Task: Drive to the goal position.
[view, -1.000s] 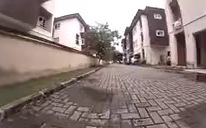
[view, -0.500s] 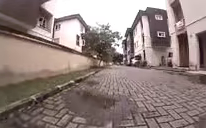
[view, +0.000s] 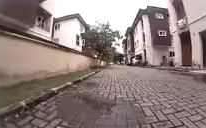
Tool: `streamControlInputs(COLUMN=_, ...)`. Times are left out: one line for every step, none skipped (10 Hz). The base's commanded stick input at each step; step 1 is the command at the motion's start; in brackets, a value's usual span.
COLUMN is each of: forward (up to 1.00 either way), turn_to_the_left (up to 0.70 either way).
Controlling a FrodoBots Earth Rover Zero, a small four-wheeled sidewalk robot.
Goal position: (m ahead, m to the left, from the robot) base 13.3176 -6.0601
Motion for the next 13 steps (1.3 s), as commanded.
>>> streamControlInputs(forward=0.5, turn_to_the_left=0.0)
streamControlInputs(forward=0.5, turn_to_the_left=0.0)
streamControlInputs(forward=0.5, turn_to_the_left=0.0)
streamControlInputs(forward=0.5, turn_to_the_left=0.0)
streamControlInputs(forward=0.5, turn_to_the_left=0.0)
streamControlInputs(forward=0.5, turn_to_the_left=0.0)
streamControlInputs(forward=0.5, turn_to_the_left=0.0)
streamControlInputs(forward=0.5, turn_to_the_left=0.0)
streamControlInputs(forward=0.5, turn_to_the_left=0.0)
streamControlInputs(forward=0.5, turn_to_the_left=0.0)
streamControlInputs(forward=0.5, turn_to_the_left=0.0)
streamControlInputs(forward=0.5, turn_to_the_left=0.0)
streamControlInputs(forward=0.5, turn_to_the_left=0.0)
